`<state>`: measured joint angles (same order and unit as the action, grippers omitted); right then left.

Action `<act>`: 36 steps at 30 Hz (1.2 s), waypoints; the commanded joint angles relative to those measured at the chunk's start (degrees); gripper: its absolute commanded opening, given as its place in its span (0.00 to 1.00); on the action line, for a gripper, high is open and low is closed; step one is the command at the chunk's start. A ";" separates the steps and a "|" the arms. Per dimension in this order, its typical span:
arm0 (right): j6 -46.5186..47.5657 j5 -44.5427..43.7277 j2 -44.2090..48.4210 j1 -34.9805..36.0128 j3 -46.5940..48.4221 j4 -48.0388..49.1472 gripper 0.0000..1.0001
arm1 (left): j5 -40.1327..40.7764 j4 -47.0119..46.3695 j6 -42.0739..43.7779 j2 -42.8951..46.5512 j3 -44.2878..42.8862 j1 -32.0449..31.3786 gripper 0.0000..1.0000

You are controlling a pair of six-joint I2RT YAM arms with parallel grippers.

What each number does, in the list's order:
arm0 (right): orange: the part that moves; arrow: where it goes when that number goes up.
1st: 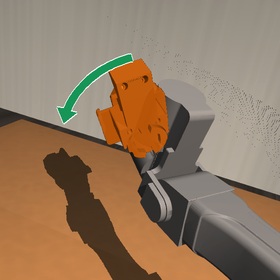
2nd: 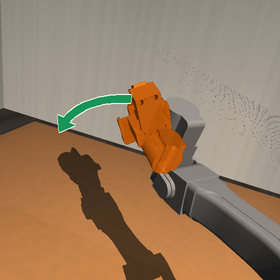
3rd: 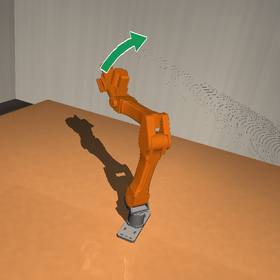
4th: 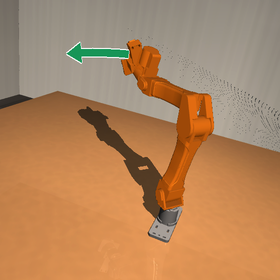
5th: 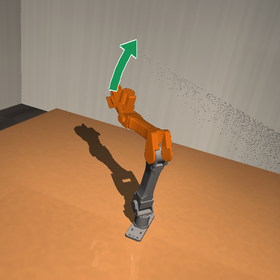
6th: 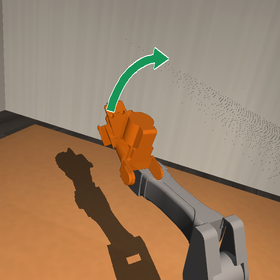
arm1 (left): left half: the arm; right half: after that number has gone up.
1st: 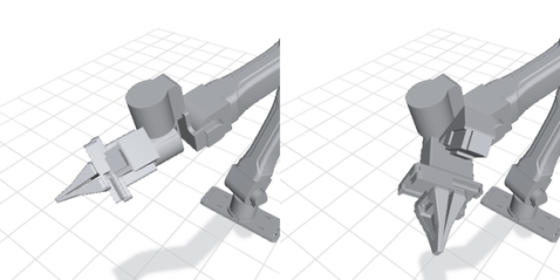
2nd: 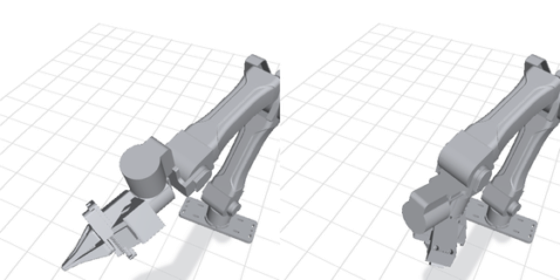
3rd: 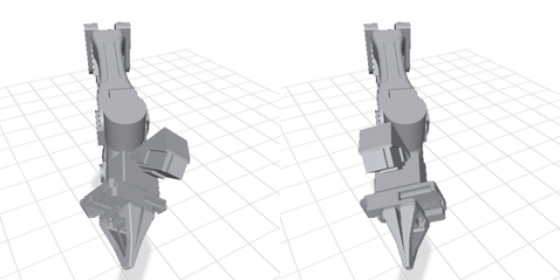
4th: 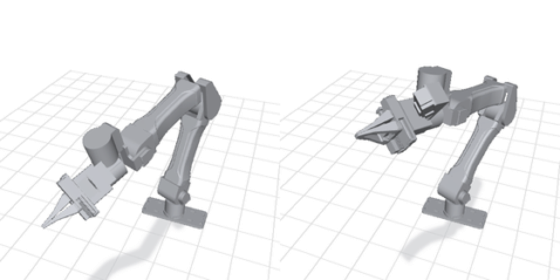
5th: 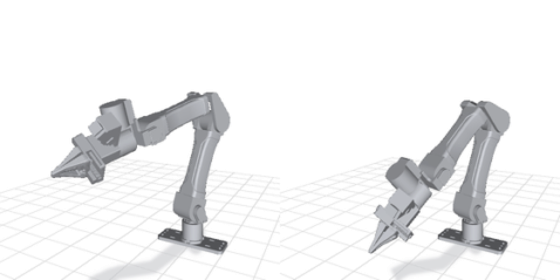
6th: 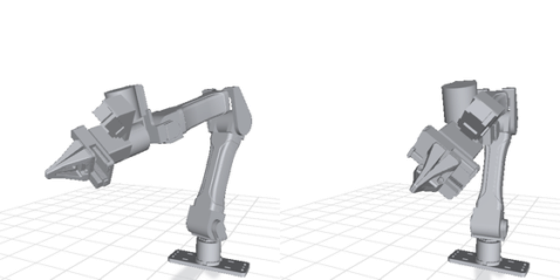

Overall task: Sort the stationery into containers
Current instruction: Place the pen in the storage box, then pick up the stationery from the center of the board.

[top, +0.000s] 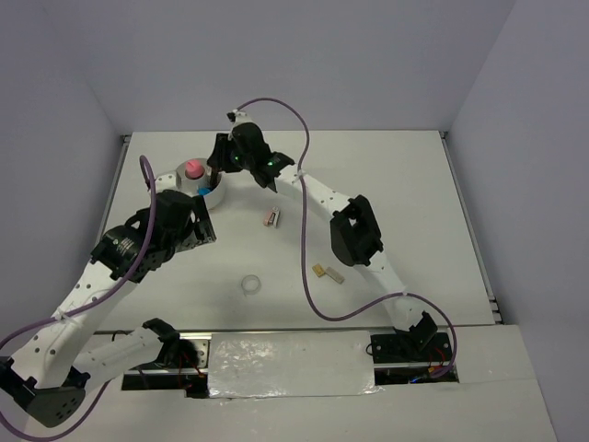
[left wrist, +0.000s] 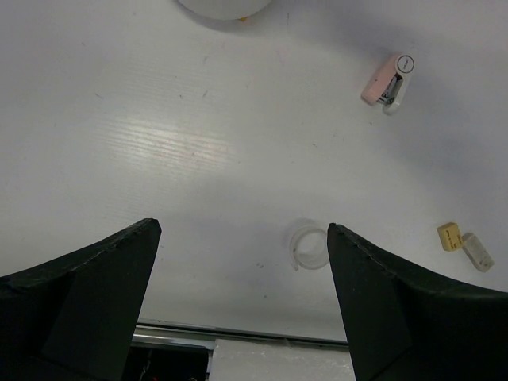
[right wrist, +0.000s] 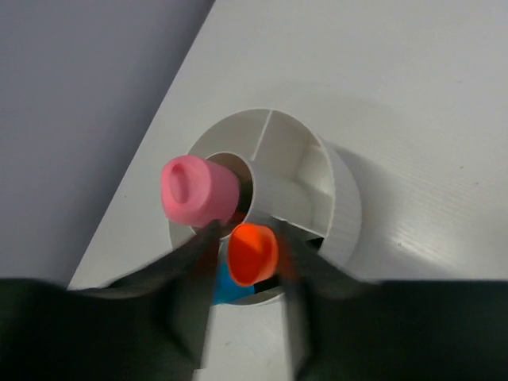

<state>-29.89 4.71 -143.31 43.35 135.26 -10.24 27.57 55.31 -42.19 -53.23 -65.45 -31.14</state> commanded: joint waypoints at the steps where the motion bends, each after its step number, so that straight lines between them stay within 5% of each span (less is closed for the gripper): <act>1: 3.78 -1.28 3.02 1.65 -2.44 2.94 0.52 | 0.46 -1.43 1.50 0.32 -1.26 0.64 0.99; 4: 3.88 -1.98 5.40 2.17 -7.62 5.05 0.85 | 0.20 -1.52 1.68 0.76 -1.08 1.07 0.99; 9: 2.91 -2.95 11.46 1.65 -13.42 7.15 0.99 | -0.59 -2.22 1.85 1.64 -1.00 1.60 0.99; 17: -2.02 -4.18 32.72 -3.71 -37.85 18.15 1.00 | -3.66 -3.98 3.69 0.33 1.37 1.78 0.99; 27: -4.12 -17.98 51.34 -10.39 -49.55 -12.49 1.00 | -16.57 -13.38 11.25 -10.20 3.49 1.69 0.99; 36: -3.42 -10.34 69.11 -16.01 -72.76 -12.69 1.00 | -20.80 -25.41 16.35 -27.26 -1.33 -0.59 0.99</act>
<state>-33.78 -7.57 -80.29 27.94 64.42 -21.10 9.23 37.69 -29.04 -76.75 -62.54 -30.72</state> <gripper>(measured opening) 0.996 0.994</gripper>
